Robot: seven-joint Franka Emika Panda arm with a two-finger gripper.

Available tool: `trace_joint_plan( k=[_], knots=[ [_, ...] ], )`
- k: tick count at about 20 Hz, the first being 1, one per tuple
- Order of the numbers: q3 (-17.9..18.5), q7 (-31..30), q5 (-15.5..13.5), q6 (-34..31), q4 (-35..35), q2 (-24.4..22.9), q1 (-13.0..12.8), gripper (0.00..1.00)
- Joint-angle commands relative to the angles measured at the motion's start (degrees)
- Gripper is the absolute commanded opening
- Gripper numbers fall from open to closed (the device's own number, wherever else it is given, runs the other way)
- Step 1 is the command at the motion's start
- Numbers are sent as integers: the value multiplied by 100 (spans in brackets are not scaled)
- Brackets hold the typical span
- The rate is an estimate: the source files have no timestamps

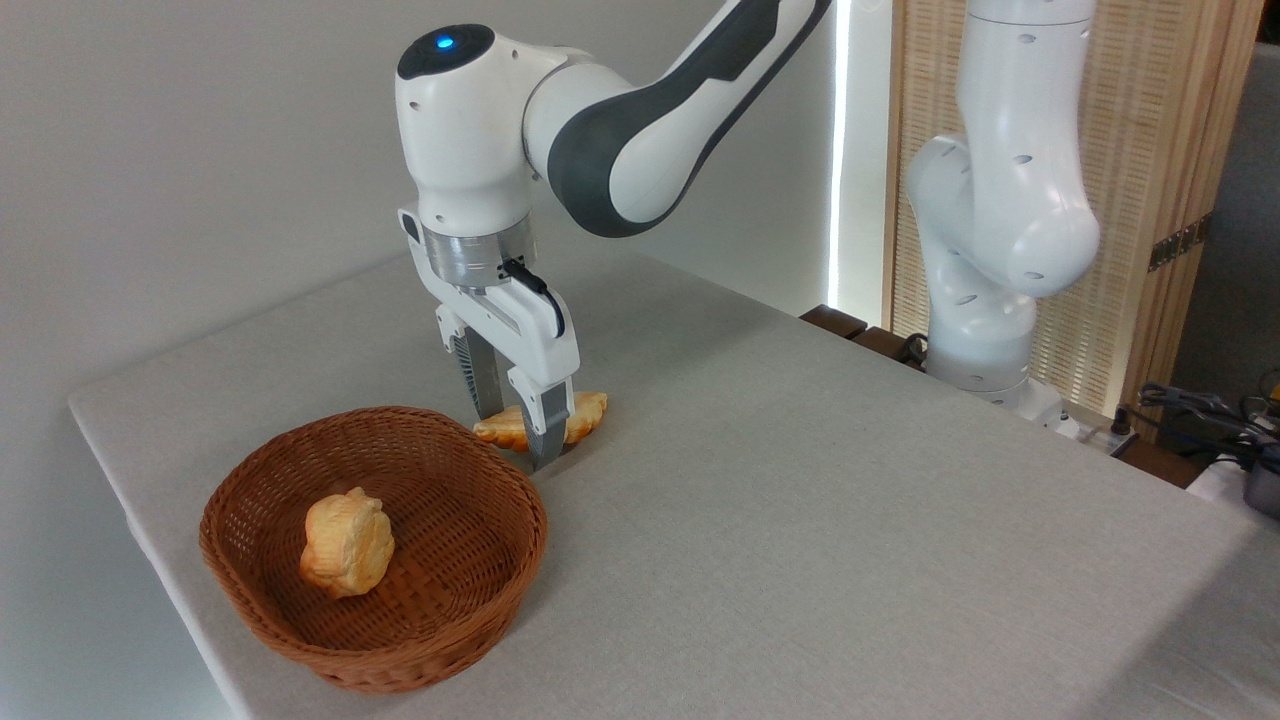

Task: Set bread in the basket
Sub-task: 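Lower the open gripper around the twisted bread pastry and close it, then lift the gripped pastry up off the table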

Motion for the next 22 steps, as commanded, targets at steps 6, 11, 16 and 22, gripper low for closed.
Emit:
trace_joint_plan(
  k=[6,11,16,22],
  knots=[
    [11,4,-16,80,22,-13,-27,29],
    [11,4,-16,80,22,-30,-27,29],
    [11,30,-8,-17,31,-127,-27,28],
    [2,30,-8,-263,31,-355,-27,14]
  ],
)
